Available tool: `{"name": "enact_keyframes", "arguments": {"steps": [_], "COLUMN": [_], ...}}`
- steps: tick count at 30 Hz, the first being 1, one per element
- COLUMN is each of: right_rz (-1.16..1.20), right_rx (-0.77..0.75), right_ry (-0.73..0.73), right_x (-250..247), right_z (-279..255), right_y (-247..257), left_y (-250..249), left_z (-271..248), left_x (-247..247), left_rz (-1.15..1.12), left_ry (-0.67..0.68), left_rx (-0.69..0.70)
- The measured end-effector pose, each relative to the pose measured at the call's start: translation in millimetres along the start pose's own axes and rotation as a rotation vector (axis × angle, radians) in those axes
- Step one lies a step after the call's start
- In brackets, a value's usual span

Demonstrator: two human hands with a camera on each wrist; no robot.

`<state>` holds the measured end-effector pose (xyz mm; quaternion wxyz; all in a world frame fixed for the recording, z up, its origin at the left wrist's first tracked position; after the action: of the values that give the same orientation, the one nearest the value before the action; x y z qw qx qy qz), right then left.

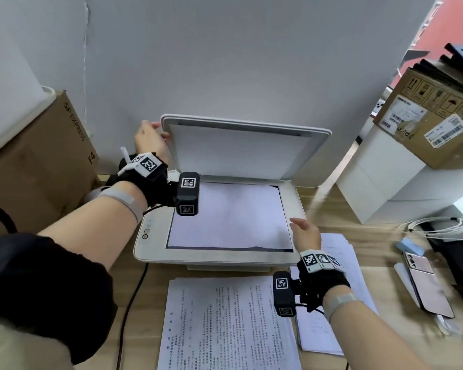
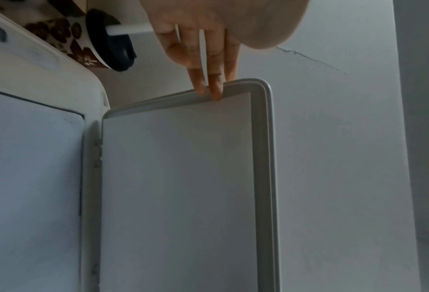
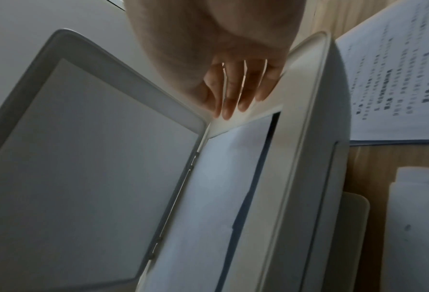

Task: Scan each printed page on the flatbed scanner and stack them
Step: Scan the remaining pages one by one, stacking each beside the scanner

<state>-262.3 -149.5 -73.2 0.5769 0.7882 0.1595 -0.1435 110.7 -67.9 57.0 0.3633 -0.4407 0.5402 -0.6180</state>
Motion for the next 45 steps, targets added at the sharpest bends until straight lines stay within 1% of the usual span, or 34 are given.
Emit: {"name": "enact_keyframes", "arguments": {"steps": [3,4,6,8,10,13,16,18,21,22,24,27,30,33,35,37,39,40,43,45], "right_rz": [-0.17,-0.262,-0.482,-0.619,-0.667,-0.749,-0.816,-0.793,-0.754,-0.703,-0.517,-0.272,-0.158,-0.005,0.115,0.177,0.236,0.256,0.316,0.33], "right_rx": [-0.006,-0.002,-0.012,-0.015,-0.01,-0.014,-0.022,-0.016,-0.026,-0.019,0.02,0.037,-0.028,-0.105,-0.149,-0.212,-0.268,-0.288,-0.307,-0.315], "right_ry": [0.02,0.024,0.03,0.027,0.025,0.024,0.013,0.012,0.012,0.015,0.024,0.004,-0.061,-0.059,-0.038,-0.011,0.026,0.037,0.055,0.052], "right_x": [10.4,13.8,20.2,24.3,26.9,30.0,32.4,33.3,35.2,35.4,34.2,28.5,21.3,13.4,8.1,2.9,-2.1,-5.4,-14.1,-20.5], "right_z": [11.2,15.0,20.4,20.8,19.9,17.3,11.6,9.4,5.9,6.1,6.2,7.9,8.8,4.8,2.8,-1.0,-5.0,-7.0,-6.4,-7.8], "right_y": [7.9,8.7,9.9,11.9,14.0,16.0,19.3,20.9,24.9,25.3,25.5,26.8,30.4,36.8,40.2,45.3,50.9,53.6,56.0,56.3], "left_y": [-4.2,-3.9,-6.1,-5.0,-1.4,8.9,26.2,41.8,64.3,67.3,79.2,94.5,106.6,112.0,113.1,115.1,115.4,113.9,97.9,82.1], "left_z": [8.8,12.3,16.2,21.6,20.0,7.0,-0.2,1.2,-1.5,-6.5,-12.9,-24.9,-36.4,-49.3,-56.1,-62.5,-68.4,-69.5,-67.9,-70.6], "left_x": [18.5,24.4,34.1,38.6,37.9,35.7,25.3,14.9,-0.2,-4.5,-13.9,-28.8,-37.0,-42.2,-43.8,-44.8,-45.6,-45.5,-42.4,-40.1], "left_rz": [0.074,0.093,0.129,0.138,0.135,0.114,0.161,0.234,0.32,0.334,0.359,0.39,0.446,0.494,0.484,0.46,0.383,0.332,0.232,0.157], "left_ry": [0.051,0.078,0.116,0.128,0.146,0.237,0.301,0.305,0.289,0.289,0.278,0.288,0.352,0.418,0.432,0.452,0.471,0.466,0.425,0.418], "left_rx": [0.041,0.05,0.034,0.013,-0.034,-0.064,-0.033,-0.014,-0.036,-0.039,-0.051,-0.151,-0.3,-0.369,-0.391,-0.445,-0.524,-0.529,-0.431,-0.398]}}
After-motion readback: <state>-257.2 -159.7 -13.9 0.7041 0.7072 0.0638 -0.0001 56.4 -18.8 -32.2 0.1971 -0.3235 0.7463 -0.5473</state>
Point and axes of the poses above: each hand's wrist, its own z-axis towards the middle knuckle, its own x-axis out of the palm, y = z × x, the point moved 4 cm from there along z, towards the middle knuckle, and after that the axes turned 6 degrees about x, right-handed, at the moved point
